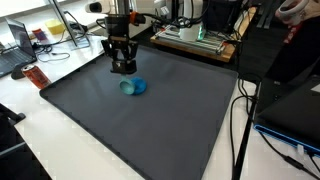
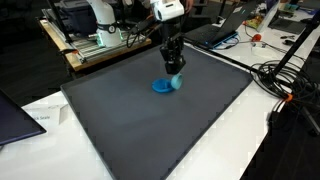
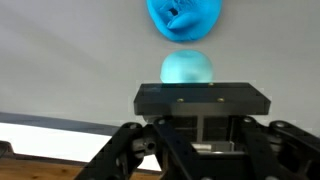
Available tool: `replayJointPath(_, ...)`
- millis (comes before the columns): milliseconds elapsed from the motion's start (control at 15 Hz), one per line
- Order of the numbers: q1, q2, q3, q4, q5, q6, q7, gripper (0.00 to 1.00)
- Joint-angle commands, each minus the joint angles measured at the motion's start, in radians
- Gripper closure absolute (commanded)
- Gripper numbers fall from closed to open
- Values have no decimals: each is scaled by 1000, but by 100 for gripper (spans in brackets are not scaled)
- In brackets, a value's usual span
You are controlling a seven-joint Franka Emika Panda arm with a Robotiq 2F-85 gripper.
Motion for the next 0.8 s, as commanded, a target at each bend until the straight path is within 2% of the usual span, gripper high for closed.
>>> replayJointPath(0,6,52,-15,39,-84,35,123,77)
replayJointPath(67,14,62,-25,48,-118,23,159,77)
replayJointPath(133,-18,34,13,18,-81,17,105,77)
replayJointPath(200,-19,43,12,21,-90,17,116,52)
replayJointPath(600,-20,46,18,21,-90,17,115,52)
replayJointPath(667,-30,52,29,31,-68,18,102,77)
replayJointPath(733,-44,61,43,45,-41,16,89,77)
